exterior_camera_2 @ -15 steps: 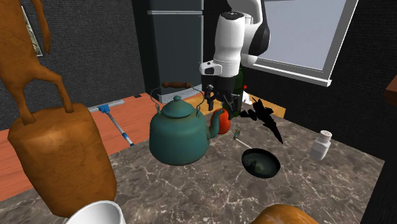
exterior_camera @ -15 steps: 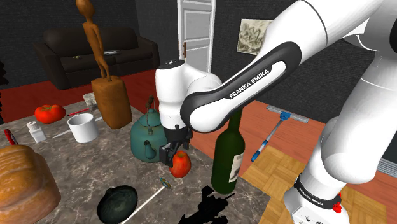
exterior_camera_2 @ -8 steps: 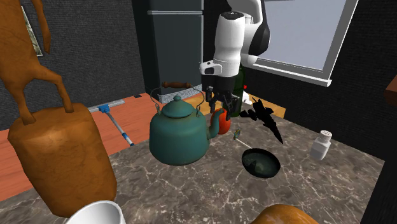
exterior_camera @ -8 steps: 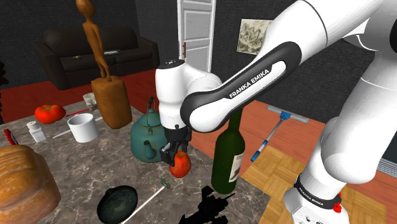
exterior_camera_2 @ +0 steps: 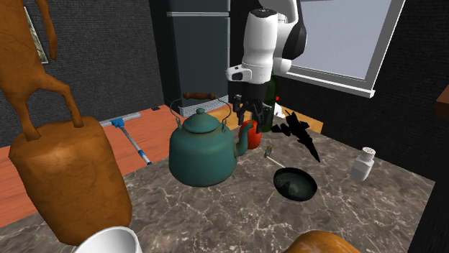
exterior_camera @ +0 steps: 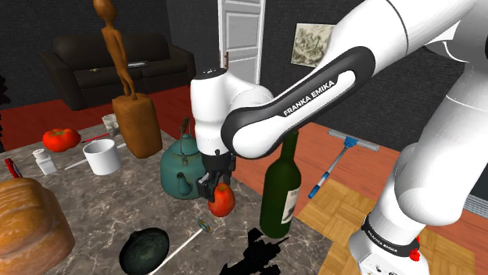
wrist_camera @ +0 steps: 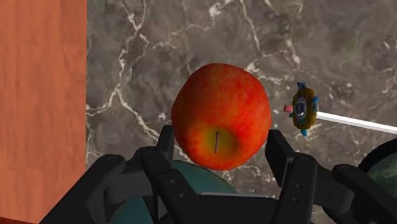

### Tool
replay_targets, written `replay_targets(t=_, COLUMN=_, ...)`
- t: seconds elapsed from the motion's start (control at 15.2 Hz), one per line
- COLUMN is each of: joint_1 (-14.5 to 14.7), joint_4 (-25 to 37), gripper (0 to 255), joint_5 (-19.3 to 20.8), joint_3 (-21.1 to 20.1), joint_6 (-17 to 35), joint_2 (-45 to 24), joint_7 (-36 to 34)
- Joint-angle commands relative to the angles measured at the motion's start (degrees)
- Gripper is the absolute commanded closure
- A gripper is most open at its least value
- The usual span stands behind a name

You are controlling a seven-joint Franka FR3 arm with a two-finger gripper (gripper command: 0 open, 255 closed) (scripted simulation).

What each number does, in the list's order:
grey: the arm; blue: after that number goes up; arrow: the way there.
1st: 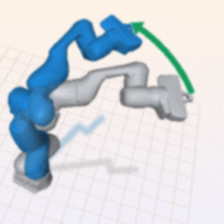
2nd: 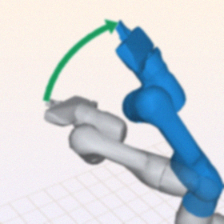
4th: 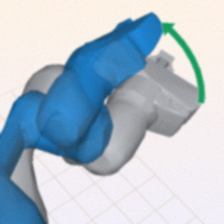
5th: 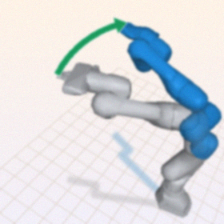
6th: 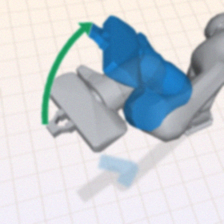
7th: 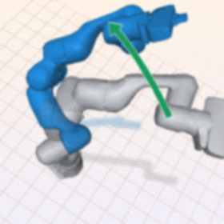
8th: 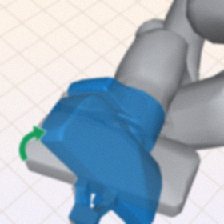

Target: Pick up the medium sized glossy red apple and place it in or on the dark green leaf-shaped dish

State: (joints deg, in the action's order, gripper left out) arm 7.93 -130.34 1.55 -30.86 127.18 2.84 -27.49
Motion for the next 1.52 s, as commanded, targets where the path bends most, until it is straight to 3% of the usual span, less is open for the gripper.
replay_targets(t=0.0, joint_1=-0.05, joint_4=0.8, gripper=255, joint_5=-0.57, joint_3=0.15, joint_6=-1.55, joint_2=0.86, joint_7=0.6)
replay_targets(t=1.25, joint_1=-0.07, joint_4=10.28, gripper=255, joint_5=-3.72, joint_3=1.42, joint_6=-16.21, joint_2=6.82, joint_7=3.57)
replay_targets(t=1.45, joint_1=0.52, joint_4=14.64, gripper=255, joint_5=-1.99, joint_3=-0.4, joint_6=-17.34, joint_2=3.12, joint_7=0.3)
